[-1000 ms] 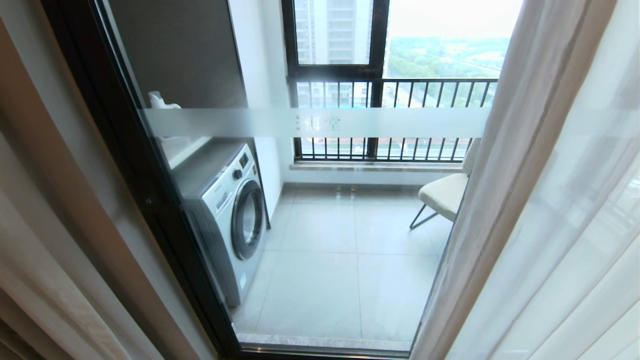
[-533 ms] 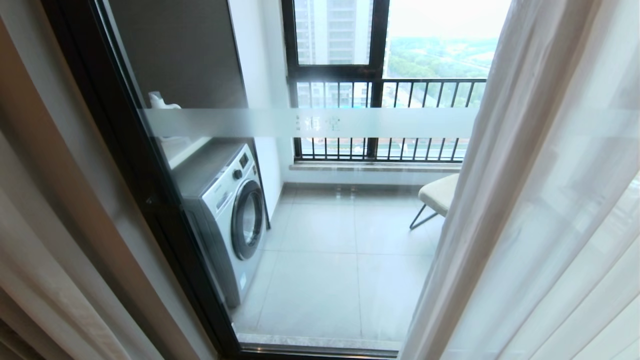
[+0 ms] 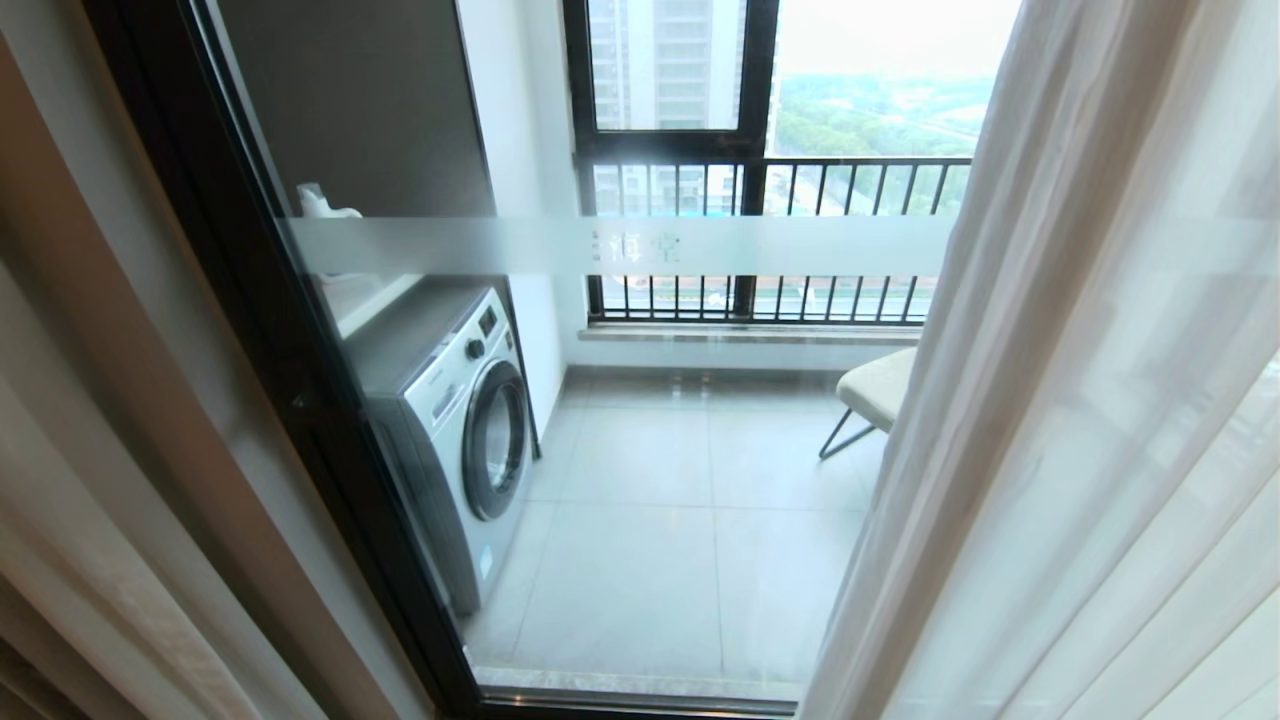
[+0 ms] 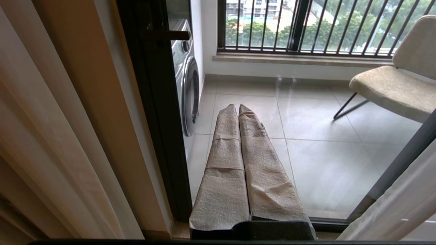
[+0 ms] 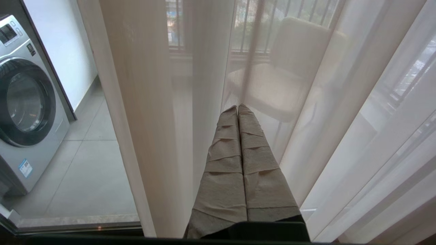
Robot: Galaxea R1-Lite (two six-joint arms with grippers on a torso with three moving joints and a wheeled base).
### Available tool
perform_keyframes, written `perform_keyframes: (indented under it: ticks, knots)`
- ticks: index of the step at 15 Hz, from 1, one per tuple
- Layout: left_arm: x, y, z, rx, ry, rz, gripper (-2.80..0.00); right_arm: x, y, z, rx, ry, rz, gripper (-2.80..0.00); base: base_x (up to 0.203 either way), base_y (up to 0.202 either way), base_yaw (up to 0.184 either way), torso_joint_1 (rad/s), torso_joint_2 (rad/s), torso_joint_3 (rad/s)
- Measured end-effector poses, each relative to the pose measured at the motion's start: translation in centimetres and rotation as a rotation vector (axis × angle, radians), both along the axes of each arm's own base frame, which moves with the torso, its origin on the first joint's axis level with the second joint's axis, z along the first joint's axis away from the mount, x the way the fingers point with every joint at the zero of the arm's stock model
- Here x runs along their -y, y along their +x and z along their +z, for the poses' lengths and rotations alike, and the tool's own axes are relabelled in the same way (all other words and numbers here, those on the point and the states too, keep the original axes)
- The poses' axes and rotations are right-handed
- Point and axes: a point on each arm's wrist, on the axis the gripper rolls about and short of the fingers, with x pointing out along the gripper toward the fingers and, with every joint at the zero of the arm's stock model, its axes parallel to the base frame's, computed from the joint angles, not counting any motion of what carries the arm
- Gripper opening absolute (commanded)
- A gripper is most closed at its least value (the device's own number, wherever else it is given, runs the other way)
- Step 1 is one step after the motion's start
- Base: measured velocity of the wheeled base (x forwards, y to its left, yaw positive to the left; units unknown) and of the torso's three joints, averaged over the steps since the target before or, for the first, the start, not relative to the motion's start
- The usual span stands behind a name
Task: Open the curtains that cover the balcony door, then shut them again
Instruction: Close the inner curtains on both sides
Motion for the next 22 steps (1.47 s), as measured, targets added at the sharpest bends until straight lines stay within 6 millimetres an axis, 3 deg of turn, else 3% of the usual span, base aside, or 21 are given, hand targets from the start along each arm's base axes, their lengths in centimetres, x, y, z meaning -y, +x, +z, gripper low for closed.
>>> perform_keyframes:
  ticks: [9, 22]
  knots:
    - [0.0, 0.0, 0.0, 0.0, 0.0, -0.001, -2.8, -0.3, -2.5, -3.6, -0.058, 0.009, 0.143, -2.8, 0.0, 0.0, 0.0, 0.0, 0.0, 0.0]
    - [0.0, 0.0, 0.0, 0.0, 0.0, -0.001, -2.8, -0.3, -2.8, -3.7, -0.019, 0.042, 0.141, -2.8, 0.0, 0.0, 0.0, 0.0, 0.0, 0.0]
